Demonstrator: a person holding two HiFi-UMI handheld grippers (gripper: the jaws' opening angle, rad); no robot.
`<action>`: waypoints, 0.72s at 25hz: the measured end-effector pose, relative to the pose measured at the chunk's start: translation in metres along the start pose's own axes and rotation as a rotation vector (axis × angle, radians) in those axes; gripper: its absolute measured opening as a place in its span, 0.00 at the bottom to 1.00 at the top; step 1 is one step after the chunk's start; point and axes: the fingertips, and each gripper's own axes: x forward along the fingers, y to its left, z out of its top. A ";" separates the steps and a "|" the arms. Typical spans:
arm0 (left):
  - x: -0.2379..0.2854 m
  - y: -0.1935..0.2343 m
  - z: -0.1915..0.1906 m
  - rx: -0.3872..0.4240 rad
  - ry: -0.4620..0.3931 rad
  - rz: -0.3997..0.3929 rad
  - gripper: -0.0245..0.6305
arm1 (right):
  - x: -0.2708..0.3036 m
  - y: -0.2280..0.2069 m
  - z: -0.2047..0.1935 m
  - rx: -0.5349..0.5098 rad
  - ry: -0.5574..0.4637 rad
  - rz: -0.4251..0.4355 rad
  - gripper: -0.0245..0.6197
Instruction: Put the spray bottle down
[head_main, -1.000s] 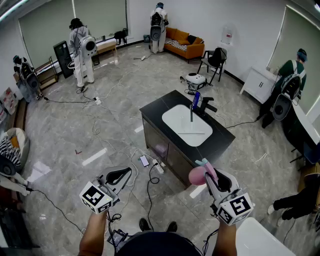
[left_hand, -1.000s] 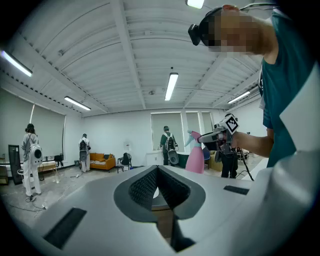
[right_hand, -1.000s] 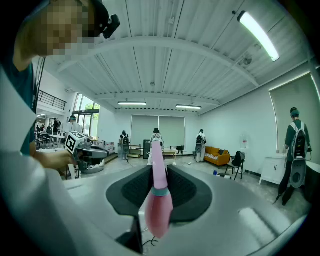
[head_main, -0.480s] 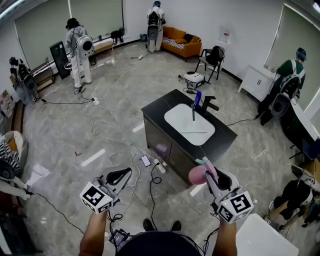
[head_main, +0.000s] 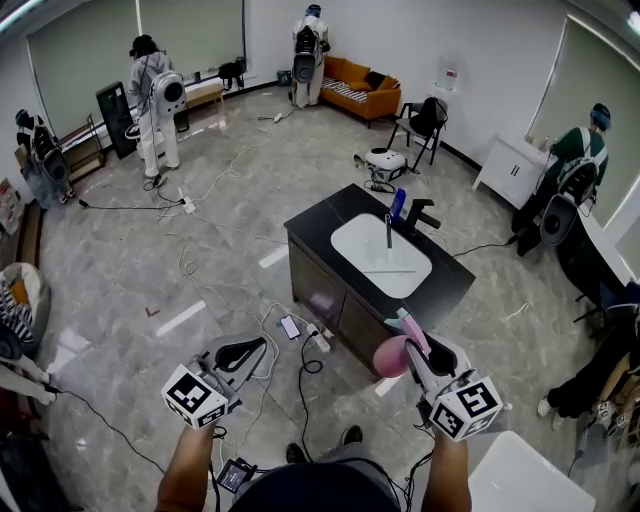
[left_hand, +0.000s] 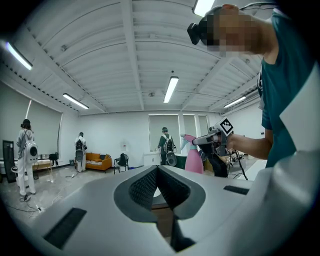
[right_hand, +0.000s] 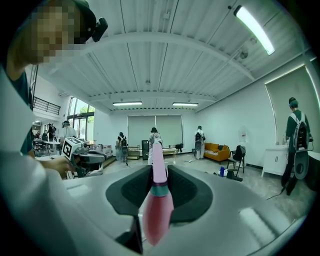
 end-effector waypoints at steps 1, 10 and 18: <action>0.004 0.003 -0.001 0.000 0.004 -0.001 0.04 | 0.006 -0.004 -0.001 0.001 0.001 0.003 0.20; 0.069 0.036 -0.011 -0.024 0.044 0.052 0.04 | 0.074 -0.071 -0.008 0.034 0.013 0.082 0.20; 0.139 0.063 -0.006 -0.034 0.057 0.145 0.04 | 0.138 -0.142 -0.003 0.044 0.014 0.192 0.20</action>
